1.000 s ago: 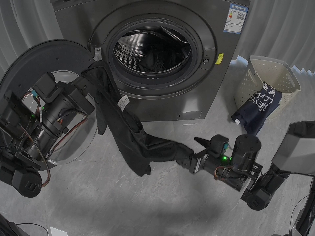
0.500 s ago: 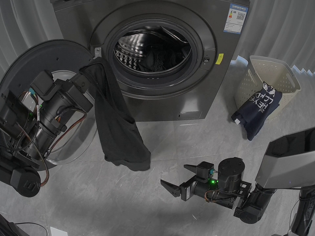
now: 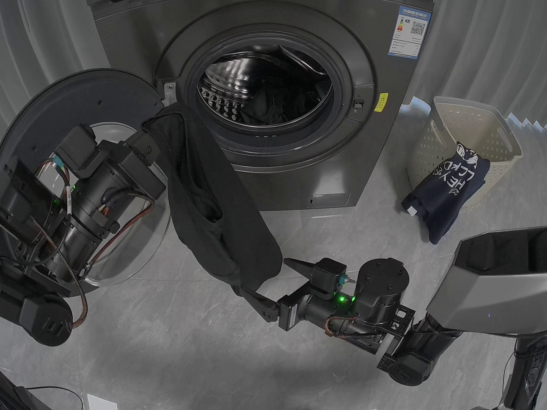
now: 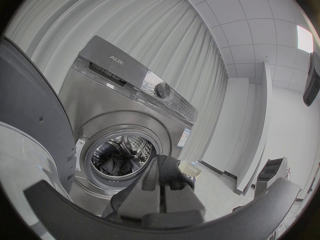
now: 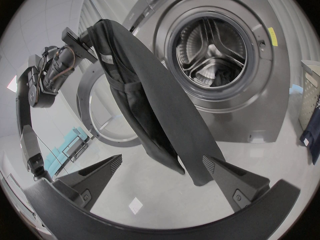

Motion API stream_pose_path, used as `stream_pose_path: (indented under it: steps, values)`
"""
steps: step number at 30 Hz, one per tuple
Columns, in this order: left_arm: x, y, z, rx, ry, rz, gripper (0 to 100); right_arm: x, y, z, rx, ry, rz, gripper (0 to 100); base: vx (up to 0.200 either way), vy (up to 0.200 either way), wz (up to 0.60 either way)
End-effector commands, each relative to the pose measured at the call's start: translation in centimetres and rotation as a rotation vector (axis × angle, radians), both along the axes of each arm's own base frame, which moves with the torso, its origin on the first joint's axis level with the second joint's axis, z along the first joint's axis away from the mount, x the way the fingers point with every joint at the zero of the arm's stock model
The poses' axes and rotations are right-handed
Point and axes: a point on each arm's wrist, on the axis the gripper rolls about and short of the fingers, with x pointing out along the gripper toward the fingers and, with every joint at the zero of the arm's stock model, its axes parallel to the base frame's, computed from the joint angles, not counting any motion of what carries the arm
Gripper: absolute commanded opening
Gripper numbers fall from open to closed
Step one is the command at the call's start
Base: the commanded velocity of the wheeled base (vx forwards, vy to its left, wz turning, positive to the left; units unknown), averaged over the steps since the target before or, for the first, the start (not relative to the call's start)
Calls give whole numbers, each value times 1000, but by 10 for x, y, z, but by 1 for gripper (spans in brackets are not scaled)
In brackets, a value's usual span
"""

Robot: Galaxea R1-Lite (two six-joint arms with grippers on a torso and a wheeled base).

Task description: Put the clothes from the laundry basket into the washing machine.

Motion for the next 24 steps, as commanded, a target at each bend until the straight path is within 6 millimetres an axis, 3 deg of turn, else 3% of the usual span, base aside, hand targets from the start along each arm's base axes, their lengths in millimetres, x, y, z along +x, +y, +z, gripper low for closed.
stream_pose_path:
  steps: [1,4,19,20,24]
  values:
    - [2,-1,-2,1,10,4,0,1,23,4,49,-38,40,100,0,0,0]
    - [2,-1,-3,3,10,3,0,3,30,9,73,-58,49,100,0,0,0]
    - [-4,-5,1,-5,-1,-18,0,57,65,-6,154,-147,11,100,0,0,0]
    - [-3,-4,1,-5,-1,-16,0,58,67,-6,162,-154,11,0,0,0,0]
    - [-3,-4,0,-3,1,-16,0,64,72,4,204,-193,9,0,0,0,0]
